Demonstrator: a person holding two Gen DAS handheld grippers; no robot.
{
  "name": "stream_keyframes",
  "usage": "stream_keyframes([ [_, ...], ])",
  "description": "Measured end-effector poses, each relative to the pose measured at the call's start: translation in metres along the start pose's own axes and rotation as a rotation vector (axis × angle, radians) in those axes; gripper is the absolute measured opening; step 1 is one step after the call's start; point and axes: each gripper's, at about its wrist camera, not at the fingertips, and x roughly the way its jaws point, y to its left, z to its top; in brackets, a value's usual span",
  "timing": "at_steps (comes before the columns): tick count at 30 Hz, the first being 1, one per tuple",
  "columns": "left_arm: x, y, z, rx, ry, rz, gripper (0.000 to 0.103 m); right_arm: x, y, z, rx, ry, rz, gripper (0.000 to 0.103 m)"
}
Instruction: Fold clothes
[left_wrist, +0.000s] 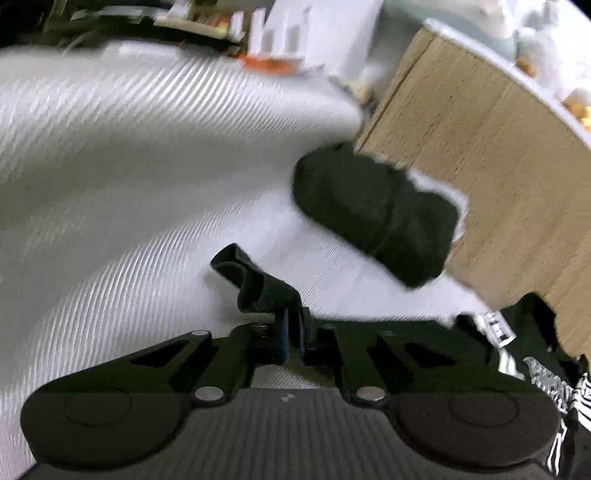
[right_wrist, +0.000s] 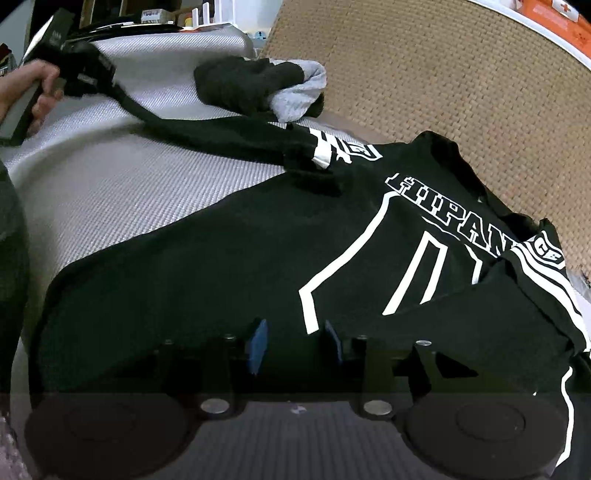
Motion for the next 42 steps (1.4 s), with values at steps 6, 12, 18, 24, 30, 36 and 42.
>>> stream_keyframes([
  [6,-0.016,-0.058,0.020,0.087,-0.036,-0.186,0.006,-0.002,0.004,-0.002,0.007,-0.008,0.000,0.039],
  [12,-0.051,-0.163,0.008,0.249,-0.003,-0.469,0.006,-0.012,-0.003,-0.006,0.037,-0.010,0.005,0.039],
  [18,-0.088,-0.267,-0.035,0.420,0.053,-0.710,0.006,-0.034,-0.026,-0.015,0.118,-0.028,-0.016,0.039],
  [24,-0.109,-0.347,-0.113,0.667,0.199,-0.861,0.006,-0.065,-0.062,-0.035,0.216,-0.035,-0.096,0.039],
  [30,-0.124,-0.386,-0.194,0.893,0.339,-0.951,0.006,-0.100,-0.098,-0.067,0.311,-0.007,-0.186,0.039],
  [36,-0.136,-0.389,-0.244,1.046,0.410,-0.980,0.006,-0.132,-0.125,-0.108,0.413,0.022,-0.243,0.039],
  [42,-0.137,-0.384,-0.270,1.109,0.442,-0.975,0.006,-0.144,-0.142,-0.125,0.494,0.009,-0.255,0.039],
])
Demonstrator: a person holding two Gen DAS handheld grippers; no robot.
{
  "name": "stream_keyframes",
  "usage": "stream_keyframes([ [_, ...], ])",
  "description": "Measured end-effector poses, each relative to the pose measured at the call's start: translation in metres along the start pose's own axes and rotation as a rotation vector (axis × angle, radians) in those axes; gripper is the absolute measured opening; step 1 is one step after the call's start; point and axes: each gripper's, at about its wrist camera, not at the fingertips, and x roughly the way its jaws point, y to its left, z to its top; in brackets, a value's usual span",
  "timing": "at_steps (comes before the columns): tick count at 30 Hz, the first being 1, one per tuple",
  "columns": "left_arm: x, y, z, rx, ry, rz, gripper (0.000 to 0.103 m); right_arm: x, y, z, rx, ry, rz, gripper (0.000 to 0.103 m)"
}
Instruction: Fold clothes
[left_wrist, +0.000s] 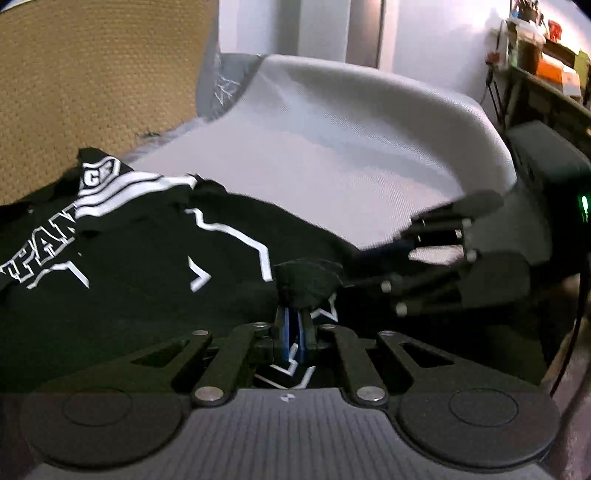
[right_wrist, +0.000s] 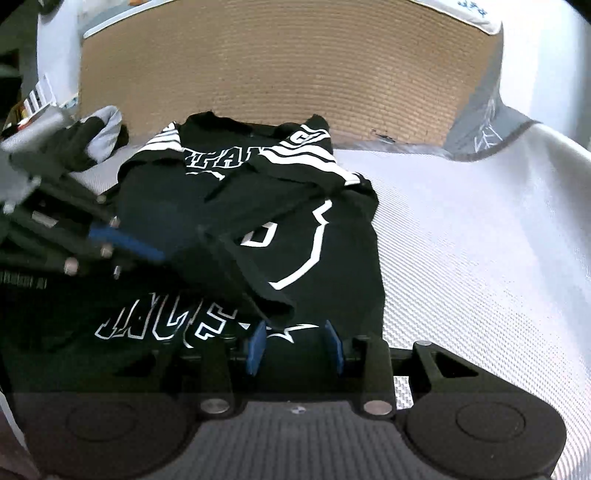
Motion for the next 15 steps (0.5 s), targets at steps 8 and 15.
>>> stream_keyframes([
  [8,0.011,-0.016,-0.020,0.097,0.064,-0.002,0.007,-0.007,0.012,-0.001,-0.131,-0.026,-0.016,0.040],
  [15,0.017,-0.018,-0.026,0.114,0.076,0.004,0.007,-0.005,0.050,-0.021,-0.563,-0.032,-0.102,0.054],
])
